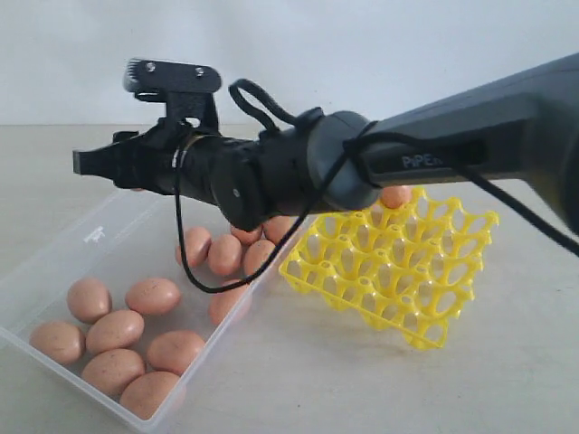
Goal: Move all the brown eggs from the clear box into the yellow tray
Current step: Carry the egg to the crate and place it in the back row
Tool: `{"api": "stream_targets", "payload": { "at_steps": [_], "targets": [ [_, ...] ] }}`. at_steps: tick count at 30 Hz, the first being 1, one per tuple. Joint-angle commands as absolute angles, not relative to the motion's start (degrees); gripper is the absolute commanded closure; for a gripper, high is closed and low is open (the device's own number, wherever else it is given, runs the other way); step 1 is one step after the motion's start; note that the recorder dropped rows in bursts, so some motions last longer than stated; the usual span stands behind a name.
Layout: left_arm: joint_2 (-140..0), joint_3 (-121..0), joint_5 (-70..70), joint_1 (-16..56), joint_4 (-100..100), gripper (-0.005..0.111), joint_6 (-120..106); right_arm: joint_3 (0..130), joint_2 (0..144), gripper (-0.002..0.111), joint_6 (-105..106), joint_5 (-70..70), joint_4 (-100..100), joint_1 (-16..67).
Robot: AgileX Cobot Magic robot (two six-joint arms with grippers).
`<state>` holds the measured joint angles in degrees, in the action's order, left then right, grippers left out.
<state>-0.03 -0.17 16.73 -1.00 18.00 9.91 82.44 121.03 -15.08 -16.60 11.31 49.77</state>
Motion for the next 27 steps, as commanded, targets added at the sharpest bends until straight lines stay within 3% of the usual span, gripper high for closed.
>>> {"api": "stream_targets", "payload": {
  "at_steps": [1, 7, 12, 16, 21, 24, 27],
  "targets": [
    [0.00, 0.00, 16.33, -0.78, 18.01, 0.105, 10.30, 70.37, 114.45, 0.108, -20.62, -36.14, 11.41, 49.69],
    [0.00, 0.00, 16.33, -0.78, 18.01, 0.105, 10.30, 55.04, 107.08, 0.109, -35.95, -53.80, 4.39, 43.57],
    [0.00, 0.00, 16.33, -0.78, 18.01, 0.105, 10.30, 48.70, 105.88, 0.109, -57.89, -69.42, -24.46, 25.12],
    [0.00, 0.00, 16.33, -0.78, 18.01, 0.105, 10.30, 49.20, 105.23, 0.109, -72.14, -69.96, -43.89, 7.47],
    [0.00, 0.00, 16.33, -0.78, 18.01, 0.105, 10.30, 50.22, 105.23, 0.109, -75.45, -69.96, -64.41, -12.40],
    [0.00, 0.00, 16.33, -0.78, 18.01, 0.105, 10.30, 50.22, 105.23, 0.109, -74.63, -69.96, -76.77, -18.49],
    [0.00, 0.00, 16.33, -0.78, 18.01, 0.105, 10.30, 49.99, 106.28, 0.109, -72.86, -69.59, -79.30, -18.77]
  ]
}}
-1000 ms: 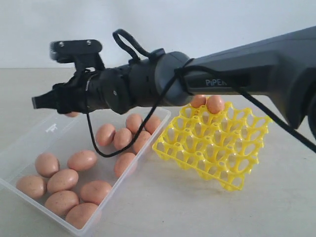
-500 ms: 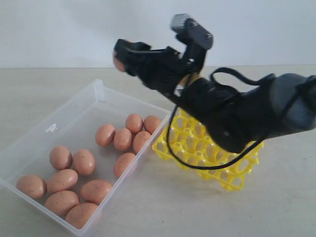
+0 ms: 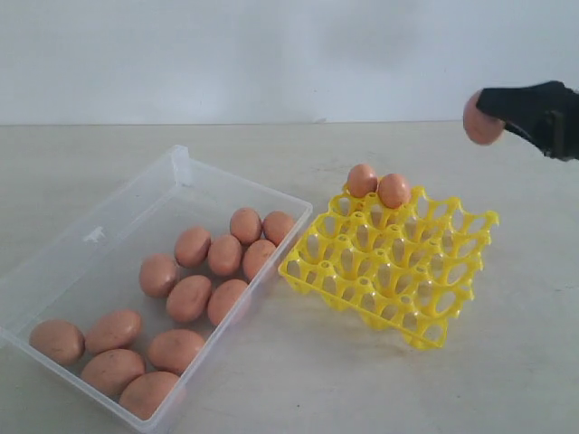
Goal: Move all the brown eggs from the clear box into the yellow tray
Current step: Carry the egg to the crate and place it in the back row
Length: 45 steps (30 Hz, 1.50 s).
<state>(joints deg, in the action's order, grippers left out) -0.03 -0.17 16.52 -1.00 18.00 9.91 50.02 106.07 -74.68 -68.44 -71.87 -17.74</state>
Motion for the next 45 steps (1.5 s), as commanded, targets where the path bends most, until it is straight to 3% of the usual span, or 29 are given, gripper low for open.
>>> {"api": "stream_targets", "payload": {
  "at_steps": [1, 8, 20, 40, 45],
  "targets": [
    [0.00, 0.00, 16.33, -0.78, 18.01, 0.105, 10.30, 49.94, 106.83, 0.109, -71.67, -68.78, -78.32, -17.99],
    [0.00, 0.00, 16.33, -0.78, 18.01, 0.105, 10.30, 50.42, 108.95, 0.109, -60.08, -62.79, -73.33, -10.29],
    [0.00, 0.00, 16.33, -0.78, 18.01, 0.105, 10.30, 50.42, 109.23, 0.109, -54.15, -45.78, -68.49, -7.97],
    [0.00, 0.00, 16.33, -0.78, 18.01, 0.105, 10.30, 51.43, 117.30, 0.109, -46.43, -54.82, -62.35, -7.97],
    [0.00, 0.00, 16.33, -0.78, 18.01, 0.105, 10.30, 51.43, 117.30, 0.102, -42.52, -54.94, -61.30, -7.97]
  ]
}}
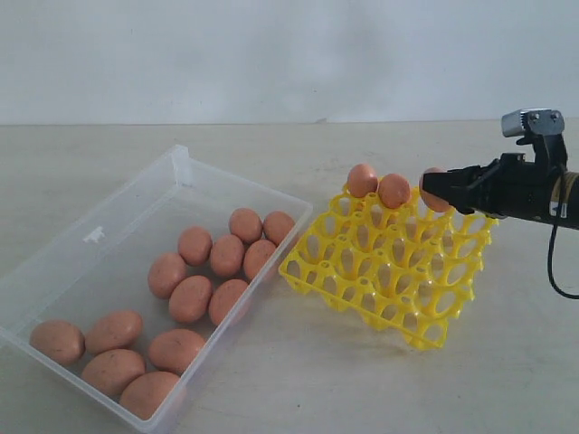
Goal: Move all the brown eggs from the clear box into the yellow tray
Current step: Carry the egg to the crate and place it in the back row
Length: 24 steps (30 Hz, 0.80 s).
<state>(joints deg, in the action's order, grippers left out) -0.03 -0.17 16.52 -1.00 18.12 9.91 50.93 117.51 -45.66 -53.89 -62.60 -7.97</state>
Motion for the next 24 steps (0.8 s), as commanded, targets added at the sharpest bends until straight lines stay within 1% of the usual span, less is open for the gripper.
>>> {"api": "stream_targets", "payload": {
  "at_steps": [1, 4, 7, 9, 24],
  "targets": [
    [0.00, 0.00, 16.33, -0.78, 18.01, 0.105, 10.30, 51.43, 117.30, 0.098, -41.30, -54.94, -60.69, -7.97],
    [0.00, 0.00, 16.33, -0.78, 18.01, 0.105, 10.30, 51.43, 117.30, 0.084, -39.01, -54.94, -58.09, -7.97],
    [0.00, 0.00, 16.33, -0.78, 18.01, 0.105, 10.30, 51.43, 117.30, 0.075, -38.92, -54.94, -56.64, -7.97],
    [0.00, 0.00, 16.33, -0.78, 18.01, 0.105, 10.30, 51.43, 117.30, 0.073, -38.92, -54.94, -56.74, -7.97],
    [0.00, 0.00, 16.33, -0.78, 18.01, 0.105, 10.30, 51.43, 117.30, 0.073, -38.91, -55.44, -57.45, -7.97]
  ]
}}
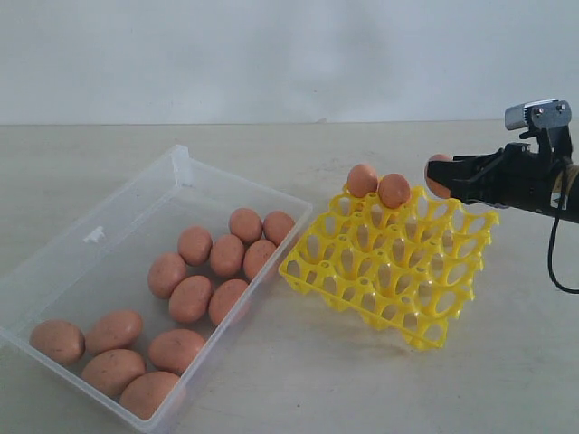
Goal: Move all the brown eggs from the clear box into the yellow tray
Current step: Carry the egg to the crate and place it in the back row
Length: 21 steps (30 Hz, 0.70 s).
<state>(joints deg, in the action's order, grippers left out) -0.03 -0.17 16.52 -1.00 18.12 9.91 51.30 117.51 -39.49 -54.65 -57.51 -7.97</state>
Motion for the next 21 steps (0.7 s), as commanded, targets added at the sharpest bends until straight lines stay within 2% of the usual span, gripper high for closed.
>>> {"api": "stream_targets", "payload": {
  "at_steps": [1, 13, 21],
  "targets": [
    [0.00, 0.00, 16.33, -0.78, 18.01, 0.105, 10.30, 51.43, 117.30, 0.073, -38.91, -55.44, -57.45, -7.97],
    [0.00, 0.00, 16.33, -0.78, 18.01, 0.105, 10.30, 52.28, 117.30, 0.073, -36.01, -49.32, -57.16, -3.62],
    [0.00, 0.00, 16.33, -0.78, 18.01, 0.105, 10.30, 52.28, 117.30, 0.073, -36.01, -47.75, -55.90, -3.49]
  ]
}}
